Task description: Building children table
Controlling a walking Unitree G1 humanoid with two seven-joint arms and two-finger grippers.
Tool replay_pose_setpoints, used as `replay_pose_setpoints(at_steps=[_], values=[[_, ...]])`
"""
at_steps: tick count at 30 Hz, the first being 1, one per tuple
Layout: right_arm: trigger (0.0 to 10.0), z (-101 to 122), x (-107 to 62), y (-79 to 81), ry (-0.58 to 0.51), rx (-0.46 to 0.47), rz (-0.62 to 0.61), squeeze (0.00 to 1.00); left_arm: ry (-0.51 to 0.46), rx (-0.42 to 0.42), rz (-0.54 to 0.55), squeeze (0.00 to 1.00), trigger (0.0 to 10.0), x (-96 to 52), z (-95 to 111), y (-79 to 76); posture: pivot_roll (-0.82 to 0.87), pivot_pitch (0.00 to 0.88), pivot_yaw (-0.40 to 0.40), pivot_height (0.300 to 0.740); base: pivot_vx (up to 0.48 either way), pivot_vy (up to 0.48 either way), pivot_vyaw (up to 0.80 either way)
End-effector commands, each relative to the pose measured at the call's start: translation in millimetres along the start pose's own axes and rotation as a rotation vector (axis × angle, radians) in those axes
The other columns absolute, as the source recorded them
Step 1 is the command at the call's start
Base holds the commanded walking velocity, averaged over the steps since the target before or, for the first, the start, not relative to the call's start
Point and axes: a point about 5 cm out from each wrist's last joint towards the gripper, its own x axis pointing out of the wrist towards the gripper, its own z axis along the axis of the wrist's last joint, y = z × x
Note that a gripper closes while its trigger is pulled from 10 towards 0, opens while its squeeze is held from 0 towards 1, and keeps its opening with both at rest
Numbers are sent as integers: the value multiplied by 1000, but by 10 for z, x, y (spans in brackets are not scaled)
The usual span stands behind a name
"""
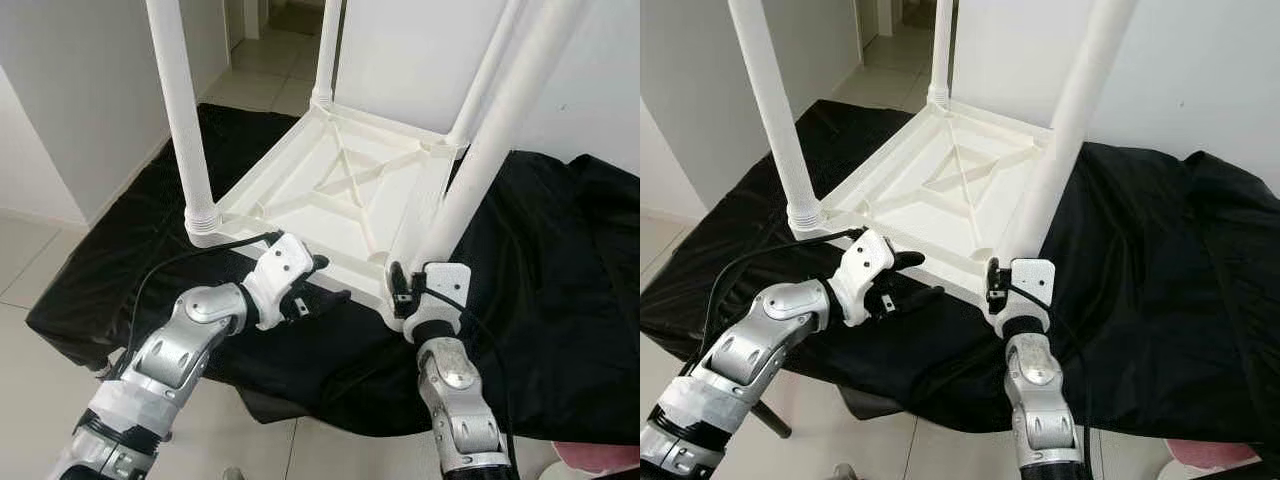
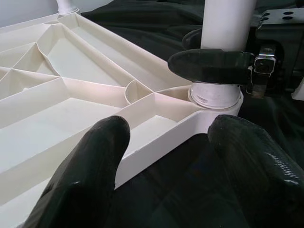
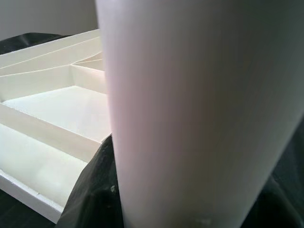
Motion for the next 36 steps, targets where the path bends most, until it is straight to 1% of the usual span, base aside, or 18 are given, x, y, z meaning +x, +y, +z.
replay_pose_setpoints(at_steps=[1, 2, 3, 4, 5, 10, 15, 20, 22, 23, 24, 26, 27, 28, 30, 31, 32, 36], values=[[10000, -53, -31, -7, 35, 12, -54, 0, -2, 11, -42, 0, 10000, 27, 13, -18, -37, 2, -56, 740, 0, 0, 0], [10000, -53, -31, -7, 35, 12, -54, 0, -2, 11, -42, 0, 10000, 27, 13, -18, -37, 2, -56, 740, 0, 0, 0], [10000, -55, -44, 30, 50, -13, -37, 808, -3, 13, -46, 0, 10000, 31, 12, -17, -37, 0, -57, 740, 0, 0, 0], [10000, -55, -44, 30, 50, -13, -37, 808, -3, 13, -46, 0, 10000, 31, 12, -17, -37, 0, -57, 740, 0, 0, 0], [10000, -70, -60, 97, 65, 0, 14, 1000, -4, 13, -48, 0, 10000, 33, 15, -14, -36, 0, -57, 740, 0, 0, 0], [10000, -49, -70, 161, 52, 23, 57, 1000, -12, 15, -55, 0, 10000, 68, 40, -32, -33, 0, -59, 740, 0, 0, 0], [10000, 7, -65, 143, 14, 6, 59, 1000, -30, 9, -59, 0, 10000, 106, 68, -66, -33, 0, -59, 740, 0, 0, 0], [10000, 38, -55, 119, -5, 28, 76, 1000, -33, 7, -62, 0, 10000, 110, 70, -87, -35, 0, -55, 740, 0, 0, 0], [10000, 63, -30, 70, -18, 37, 80, 1000, -34, 5, -68, 0, 10000, 114, 69, -107, -34, 0, -57, 740, 0, 0, 0], [10000, 87, -8, 40, -29, 40, 125, 380, -35, 4, -75, 0, 10000, 118, 69, -130, -34, 0, -56, 740, 0, 0, 0], [10000, 106, 4, 16, -42, 35, 165, 0, -35, 1, -81, 0, 10000, 121, 66, -146, -34, 0, -56, 740, 0, 0, 0], [10000, 106, 4, 16, -42, 35, 165, 0, -35, 1, -81, 0, 10000, 121, 66, -146, -34, 0, -56, 740, 0, 0, 0], [10000, 106, 17, -11, -43, 42, 214, 0, -30, -1, -82, 0, 10000, 121, 51, -153, -41, 0, -53, 740, 0, 0, 0], [10000, 106, 17, -11, -43, 42, 214, 0, -30, -1, -82, 0, 10000, 121, 51, -153, -41, 0, -53, 740, 0, 0, 0], [10000, 104, 31, -52, -51, 30, 330, 0, -23, 2, -77, 0, 10000, 124, 37, -149, -39, 2, -53, 740, 0, 0, 0], [10000, 104, 31, -52, -51, 30, 330, 0, -23, 2, -77, 0, 10000, 124, 37, -149, -39, 2, -53, 740, 0, 0, 0], [10000, 95, 58, -110, -50, 10, 395, 0, -25, 5, -73, 0, 10000, 123, 49, -136, -37, 5, -45, 740, 0, 0, 0], [10000, 90, 108, -188, -45, -8, 447, 0, -24, 10, -60, 0, 10000, 107, 60, -104, -28, 9, -49, 740, 0, 0, 0]])
